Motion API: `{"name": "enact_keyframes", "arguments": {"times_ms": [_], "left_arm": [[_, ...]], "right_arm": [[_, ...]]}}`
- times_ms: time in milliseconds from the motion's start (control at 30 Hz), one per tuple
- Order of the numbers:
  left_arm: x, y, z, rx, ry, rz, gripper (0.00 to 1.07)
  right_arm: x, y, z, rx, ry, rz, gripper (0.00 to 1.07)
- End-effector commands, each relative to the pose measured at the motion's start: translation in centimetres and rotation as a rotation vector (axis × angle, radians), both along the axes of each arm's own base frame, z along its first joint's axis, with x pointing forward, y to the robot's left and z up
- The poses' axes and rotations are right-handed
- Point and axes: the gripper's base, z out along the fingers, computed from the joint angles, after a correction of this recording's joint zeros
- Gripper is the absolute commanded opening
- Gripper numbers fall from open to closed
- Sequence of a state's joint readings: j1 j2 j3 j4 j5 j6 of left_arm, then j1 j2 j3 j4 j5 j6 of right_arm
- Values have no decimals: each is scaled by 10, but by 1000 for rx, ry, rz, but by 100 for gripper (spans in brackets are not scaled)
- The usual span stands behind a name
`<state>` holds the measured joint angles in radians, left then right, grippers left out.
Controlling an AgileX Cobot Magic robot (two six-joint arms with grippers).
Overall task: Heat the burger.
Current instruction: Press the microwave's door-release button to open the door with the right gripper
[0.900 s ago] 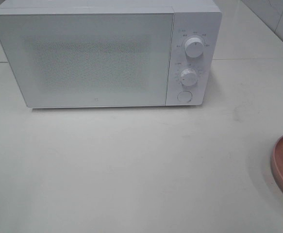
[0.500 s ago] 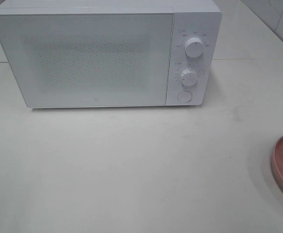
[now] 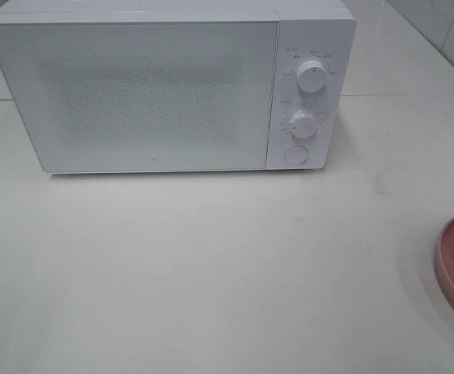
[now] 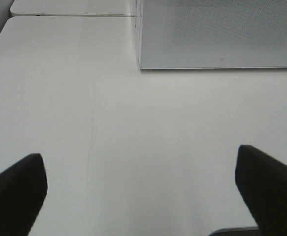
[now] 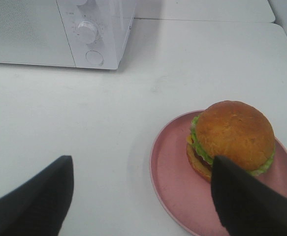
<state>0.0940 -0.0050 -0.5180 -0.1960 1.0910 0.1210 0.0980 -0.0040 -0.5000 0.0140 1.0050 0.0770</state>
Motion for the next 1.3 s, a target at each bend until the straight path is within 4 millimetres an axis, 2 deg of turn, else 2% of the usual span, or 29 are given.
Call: {"name": "enact_keyframes", "arguments": {"times_ms": [33, 233, 433, 800, 867, 933, 1133, 1300], "left_arm": [[-3, 0, 1, 1, -40, -4, 96], [-3, 0, 1, 1, -40, -4, 96], [-3, 0, 1, 1, -40, -4, 96], [-3, 0, 1, 1, -40, -4, 96], [-3, 0, 1, 1, -40, -4, 96], [-3, 0, 1, 1, -40, -4, 96], [-3, 0, 1, 1, -40, -4, 96], [-3, 0, 1, 1, -40, -4, 96]], "right_arm": [[-4, 0, 1, -10, -41, 4, 75], [4, 0, 12, -1, -57, 1, 75], [28, 3, 16, -3, 9, -1, 75], [62, 6, 24, 5, -28, -3, 75], [65, 6, 23, 5, -28, -3, 75], [78, 7, 18, 6, -22, -4, 75], [90, 9, 12, 5, -16, -5, 75], [115, 11, 12, 9, -40, -8, 75]]}}
